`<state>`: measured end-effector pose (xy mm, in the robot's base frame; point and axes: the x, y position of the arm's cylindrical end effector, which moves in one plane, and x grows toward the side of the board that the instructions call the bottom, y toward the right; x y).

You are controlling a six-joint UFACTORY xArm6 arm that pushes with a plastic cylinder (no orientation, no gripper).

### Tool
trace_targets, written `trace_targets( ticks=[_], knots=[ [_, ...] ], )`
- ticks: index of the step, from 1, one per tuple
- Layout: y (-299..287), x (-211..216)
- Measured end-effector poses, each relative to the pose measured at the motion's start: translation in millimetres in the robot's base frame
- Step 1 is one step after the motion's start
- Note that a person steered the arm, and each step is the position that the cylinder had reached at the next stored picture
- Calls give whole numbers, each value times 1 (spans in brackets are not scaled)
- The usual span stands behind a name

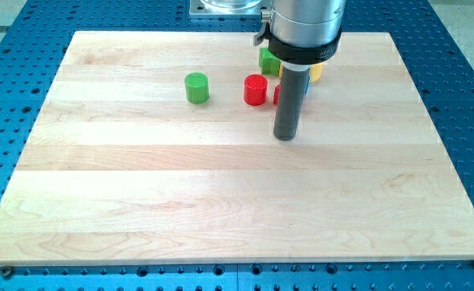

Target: Slightly move the red star into the red circle

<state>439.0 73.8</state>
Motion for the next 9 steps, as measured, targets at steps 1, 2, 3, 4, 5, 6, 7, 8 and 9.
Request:
trace_targets(
  ticks=[1,2,3,4,5,6,7,8,9],
  knots=[
    [0,0],
    [0,0],
    [0,0],
    [0,3],
    [6,5],
    [9,-12],
    [44,-12],
    [53,-24],
    [54,-31]
  ],
)
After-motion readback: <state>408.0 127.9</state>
